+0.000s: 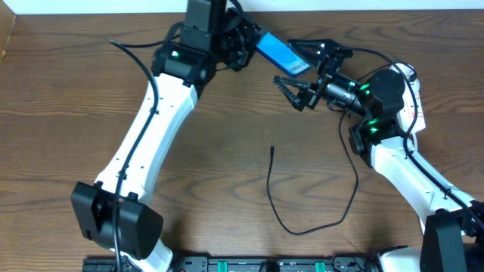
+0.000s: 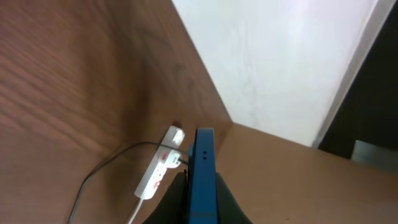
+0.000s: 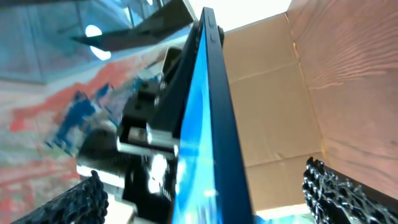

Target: Plug charger to phone and switch on socket

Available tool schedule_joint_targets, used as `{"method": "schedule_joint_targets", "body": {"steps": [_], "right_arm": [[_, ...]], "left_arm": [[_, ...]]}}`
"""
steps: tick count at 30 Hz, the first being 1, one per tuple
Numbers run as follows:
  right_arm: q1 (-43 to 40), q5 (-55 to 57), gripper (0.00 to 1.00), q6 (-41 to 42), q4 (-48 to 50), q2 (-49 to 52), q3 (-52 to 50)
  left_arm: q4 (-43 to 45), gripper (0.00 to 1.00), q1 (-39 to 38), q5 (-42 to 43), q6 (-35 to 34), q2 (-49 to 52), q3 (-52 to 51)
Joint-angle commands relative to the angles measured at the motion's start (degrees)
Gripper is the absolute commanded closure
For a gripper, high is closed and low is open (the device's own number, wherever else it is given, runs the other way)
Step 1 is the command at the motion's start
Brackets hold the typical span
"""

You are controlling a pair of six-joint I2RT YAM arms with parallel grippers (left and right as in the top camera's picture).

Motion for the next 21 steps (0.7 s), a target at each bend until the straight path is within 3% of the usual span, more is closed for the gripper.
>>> {"method": "schedule_joint_targets", "body": {"steps": [1,4,7,11,15,21], "right_arm": [[-0.31,-3.39,0.01,-9.22,-0.24,-0.68,0.94],[-0.74,-5.86,0.01,-16.65,-1.75,-0.68,0.94],[-0.87,-8.13,0.01,-27.17,-4.37,-0.68,0.94],[-0.85,-9.14,0.01,-37.22,-7.78,-0.68,0.94],[-0.7,-9.11,0.01,-39.89,-8.68,-0.68,0.94],[0.15,-4.39,0.01,-39.67,-12.15,-0.87,1.07]], "left_arm": [[0.94,0.93,4.68,7.67,0.9,-0.57,0.17],[1.07,0.93,8.52,15.06,11.43,-0.57,0.17],[0.26,0.93,12.44,27.08,26.93,-0.57,0.17],[-3.69,0.93,16.72,42.21,40.09,-0.57,0.17],[-10.12,0.92,20.5,49.62,46.99,-0.57,0.15],[-19.43,0.93,26.03,50.27,53.29,-0.57,0.07]]}}
